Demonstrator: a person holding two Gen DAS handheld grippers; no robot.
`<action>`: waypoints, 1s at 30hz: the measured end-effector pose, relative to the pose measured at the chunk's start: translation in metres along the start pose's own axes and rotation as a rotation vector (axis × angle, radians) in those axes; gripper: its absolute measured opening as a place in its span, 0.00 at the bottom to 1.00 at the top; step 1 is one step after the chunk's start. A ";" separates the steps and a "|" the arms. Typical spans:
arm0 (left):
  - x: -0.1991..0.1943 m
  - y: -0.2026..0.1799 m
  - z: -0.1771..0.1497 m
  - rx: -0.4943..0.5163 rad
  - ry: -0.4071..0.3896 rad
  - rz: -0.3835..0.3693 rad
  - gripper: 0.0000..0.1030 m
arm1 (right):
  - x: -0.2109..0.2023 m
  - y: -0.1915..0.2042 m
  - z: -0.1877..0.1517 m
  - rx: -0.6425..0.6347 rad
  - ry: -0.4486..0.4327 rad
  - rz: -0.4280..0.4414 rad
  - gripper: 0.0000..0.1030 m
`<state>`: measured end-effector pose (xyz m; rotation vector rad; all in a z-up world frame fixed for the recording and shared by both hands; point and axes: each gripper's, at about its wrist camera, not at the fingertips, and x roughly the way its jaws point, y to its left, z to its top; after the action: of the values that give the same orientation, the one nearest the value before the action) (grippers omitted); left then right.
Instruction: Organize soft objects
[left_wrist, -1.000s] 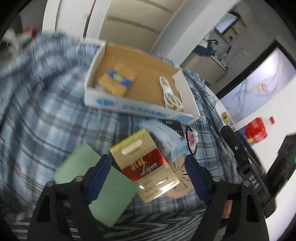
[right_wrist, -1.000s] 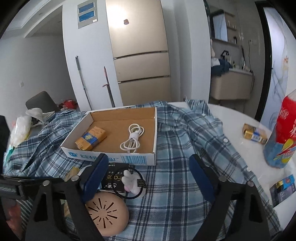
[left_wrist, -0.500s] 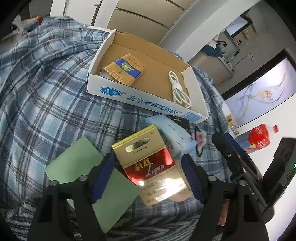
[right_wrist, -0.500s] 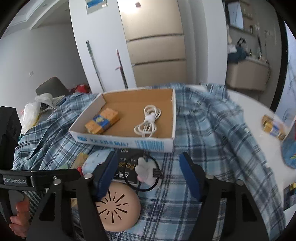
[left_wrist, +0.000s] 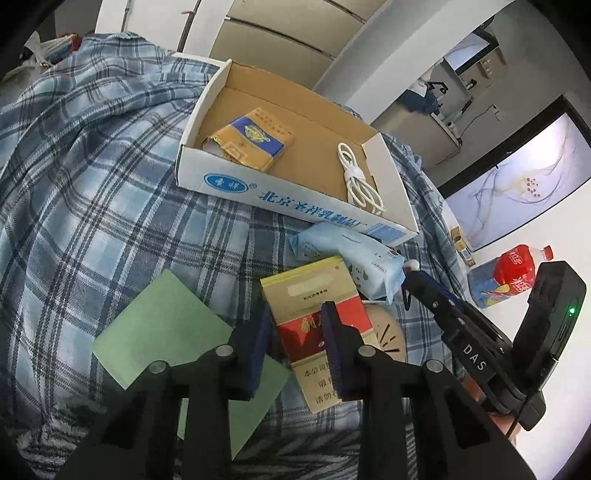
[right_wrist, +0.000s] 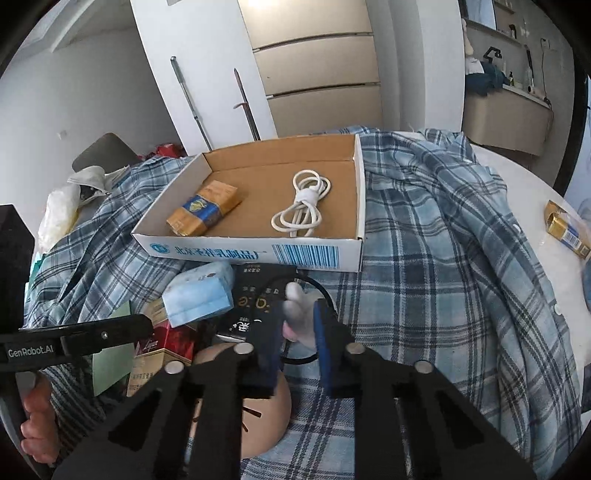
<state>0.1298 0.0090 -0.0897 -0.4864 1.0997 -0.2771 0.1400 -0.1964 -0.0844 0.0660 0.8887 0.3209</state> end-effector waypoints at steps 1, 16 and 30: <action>0.000 0.001 0.000 -0.012 0.009 -0.012 0.30 | -0.001 0.000 0.000 -0.001 -0.006 0.003 0.08; 0.009 -0.043 -0.009 0.104 0.050 0.092 0.70 | -0.040 -0.001 0.004 0.013 -0.189 0.010 0.07; -0.005 -0.056 -0.011 0.180 -0.025 0.179 0.26 | -0.043 0.009 0.000 -0.037 -0.196 0.001 0.07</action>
<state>0.1193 -0.0392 -0.0614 -0.2294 1.0756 -0.2099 0.1128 -0.2005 -0.0500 0.0629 0.6879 0.3258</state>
